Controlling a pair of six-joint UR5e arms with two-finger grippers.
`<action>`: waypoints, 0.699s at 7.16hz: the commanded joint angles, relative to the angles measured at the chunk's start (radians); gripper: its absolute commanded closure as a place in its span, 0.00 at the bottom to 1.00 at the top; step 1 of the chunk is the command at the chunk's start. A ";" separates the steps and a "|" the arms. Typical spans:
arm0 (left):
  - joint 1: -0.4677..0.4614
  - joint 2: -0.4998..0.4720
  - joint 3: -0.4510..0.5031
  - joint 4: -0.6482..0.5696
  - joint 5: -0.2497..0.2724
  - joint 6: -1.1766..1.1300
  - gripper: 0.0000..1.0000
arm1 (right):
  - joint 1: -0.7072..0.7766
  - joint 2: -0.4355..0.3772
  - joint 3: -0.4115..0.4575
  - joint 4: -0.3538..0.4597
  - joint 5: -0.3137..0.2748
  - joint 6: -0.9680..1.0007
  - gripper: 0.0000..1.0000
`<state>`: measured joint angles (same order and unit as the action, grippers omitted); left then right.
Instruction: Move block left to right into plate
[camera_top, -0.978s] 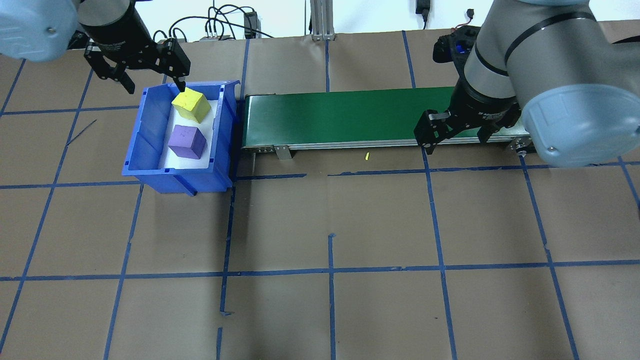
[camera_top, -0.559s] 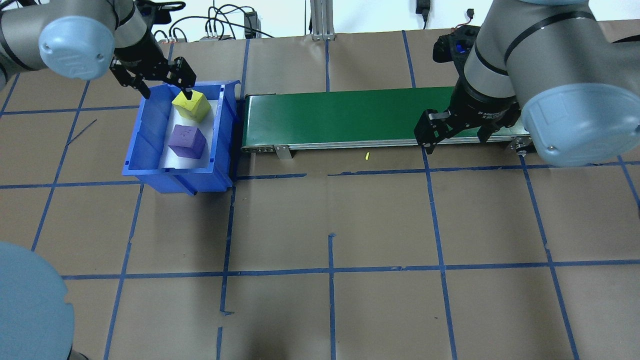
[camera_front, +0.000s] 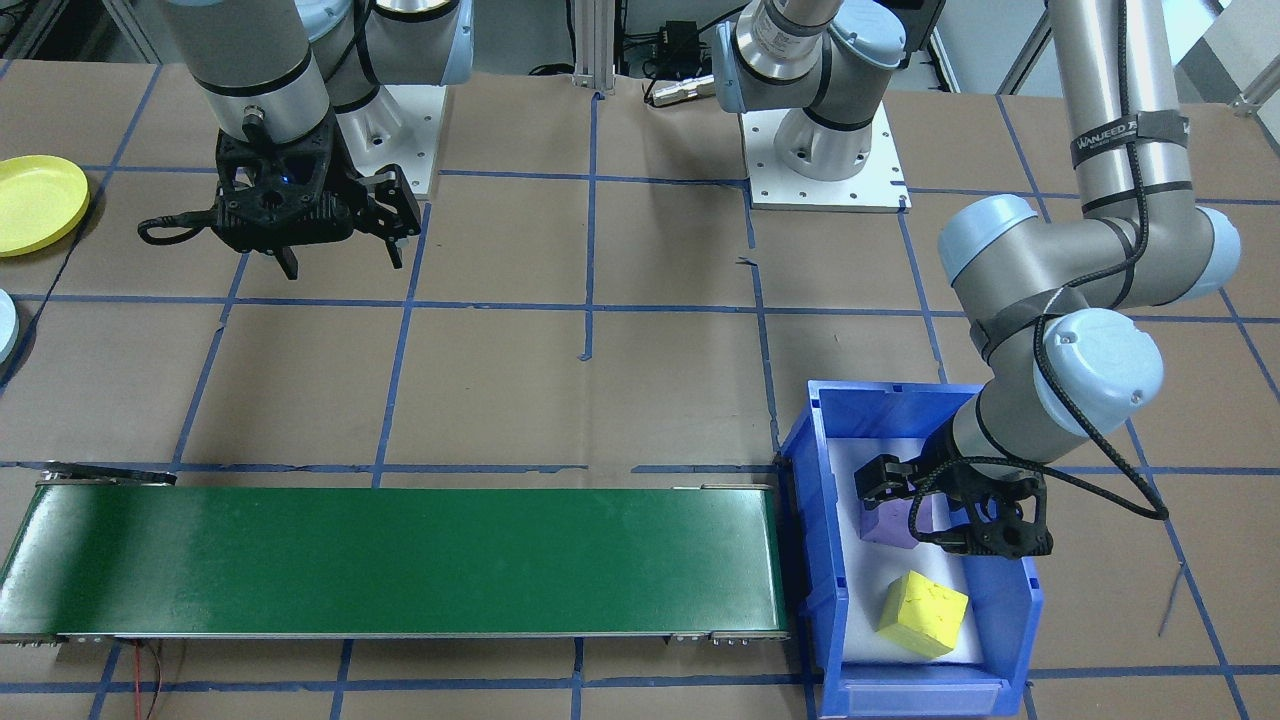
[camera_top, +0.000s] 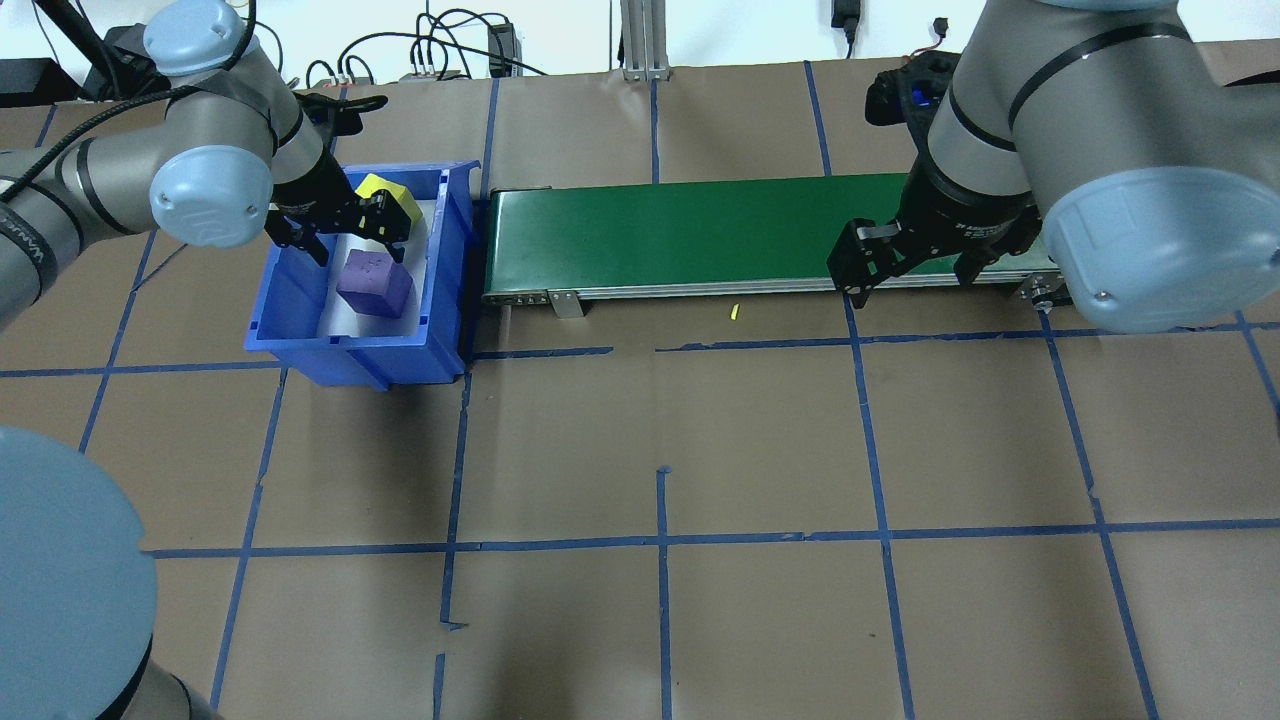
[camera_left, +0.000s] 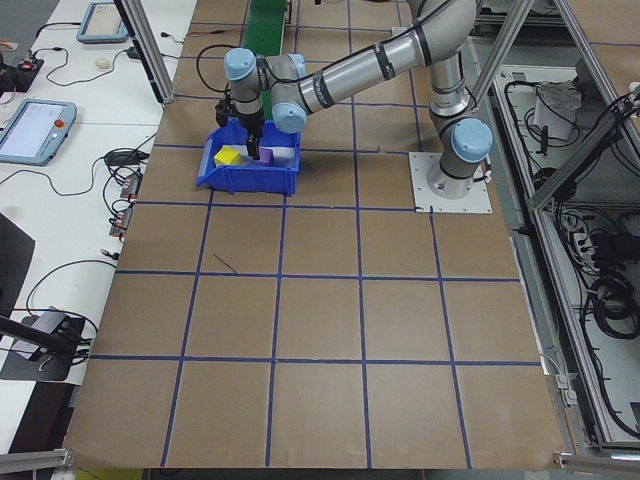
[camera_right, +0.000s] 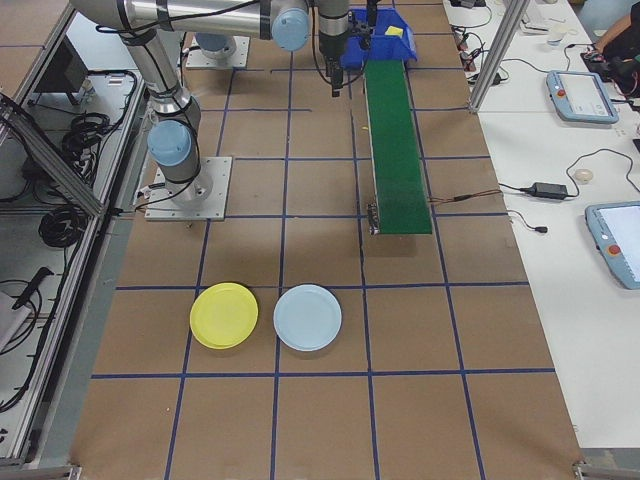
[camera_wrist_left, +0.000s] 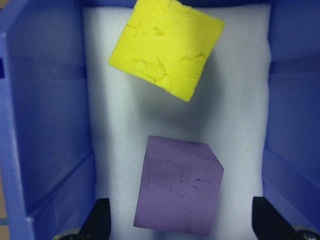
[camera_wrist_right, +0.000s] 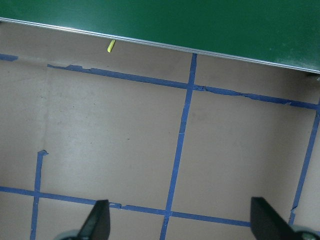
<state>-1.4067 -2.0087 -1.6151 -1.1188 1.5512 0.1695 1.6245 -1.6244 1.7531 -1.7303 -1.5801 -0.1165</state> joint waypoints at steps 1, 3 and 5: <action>0.000 -0.062 -0.009 0.059 0.000 0.002 0.15 | 0.000 0.000 0.000 0.000 0.000 -0.002 0.00; 0.000 -0.059 -0.008 0.054 -0.002 0.011 0.52 | 0.000 0.000 0.000 0.000 0.000 0.000 0.01; -0.002 -0.012 0.020 -0.010 -0.002 0.008 0.62 | 0.000 0.000 0.000 0.000 0.000 0.000 0.01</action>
<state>-1.4076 -2.0494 -1.6159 -1.0816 1.5488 0.1790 1.6243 -1.6245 1.7533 -1.7303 -1.5800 -0.1168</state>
